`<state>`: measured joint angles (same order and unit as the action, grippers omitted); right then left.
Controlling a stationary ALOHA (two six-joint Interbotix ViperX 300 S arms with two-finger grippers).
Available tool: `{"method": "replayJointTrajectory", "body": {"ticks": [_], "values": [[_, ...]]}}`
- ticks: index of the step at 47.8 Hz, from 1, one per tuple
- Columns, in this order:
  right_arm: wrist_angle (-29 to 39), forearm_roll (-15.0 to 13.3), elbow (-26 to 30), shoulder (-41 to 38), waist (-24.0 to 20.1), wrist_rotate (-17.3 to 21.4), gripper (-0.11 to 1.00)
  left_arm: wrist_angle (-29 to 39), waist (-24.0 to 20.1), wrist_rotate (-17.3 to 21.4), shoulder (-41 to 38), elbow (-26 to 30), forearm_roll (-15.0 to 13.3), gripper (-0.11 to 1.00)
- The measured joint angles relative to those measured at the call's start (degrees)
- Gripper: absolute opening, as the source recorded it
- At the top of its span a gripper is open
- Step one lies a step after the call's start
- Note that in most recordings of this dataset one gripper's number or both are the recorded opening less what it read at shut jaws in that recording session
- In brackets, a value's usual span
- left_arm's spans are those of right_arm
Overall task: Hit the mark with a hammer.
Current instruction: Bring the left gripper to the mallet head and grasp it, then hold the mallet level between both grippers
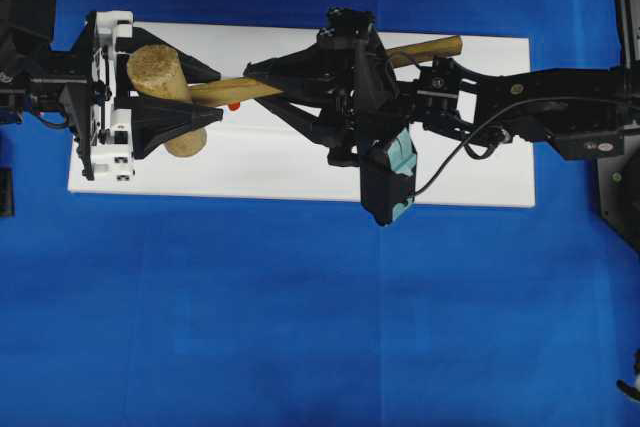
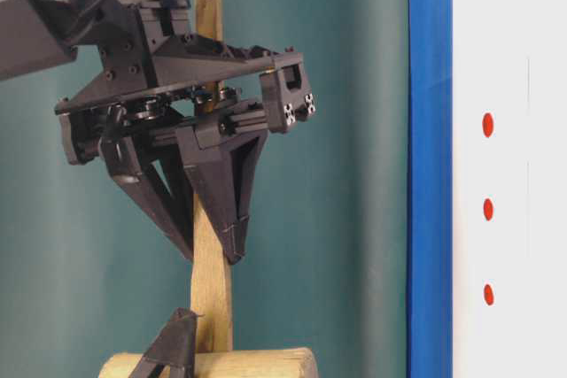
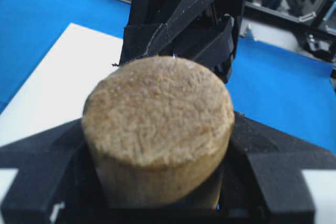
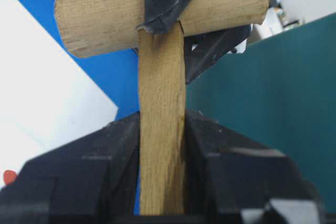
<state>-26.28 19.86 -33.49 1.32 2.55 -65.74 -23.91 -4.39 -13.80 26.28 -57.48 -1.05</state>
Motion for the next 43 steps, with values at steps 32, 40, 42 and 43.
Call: {"method": "replayJointTrajectory", "body": {"ticks": [32,40,42,43], "values": [[7.47,8.96,1.14,2.20,0.09,0.97,0.98,0.97,0.00,4.04,0.00,-0.09,0.53,0.42],[11.60,17.05,1.14,3.87,0.09,1.32,0.98,4.13,0.09,14.77,0.00,-0.09,0.62,0.42],[12.66,19.69,1.14,4.22,0.09,1.32,0.98,4.83,0.26,17.05,0.00,-0.09,0.62,0.42],[13.10,20.92,1.14,4.39,0.09,1.41,0.98,5.10,0.44,18.28,0.00,-0.09,0.62,0.42]]}}
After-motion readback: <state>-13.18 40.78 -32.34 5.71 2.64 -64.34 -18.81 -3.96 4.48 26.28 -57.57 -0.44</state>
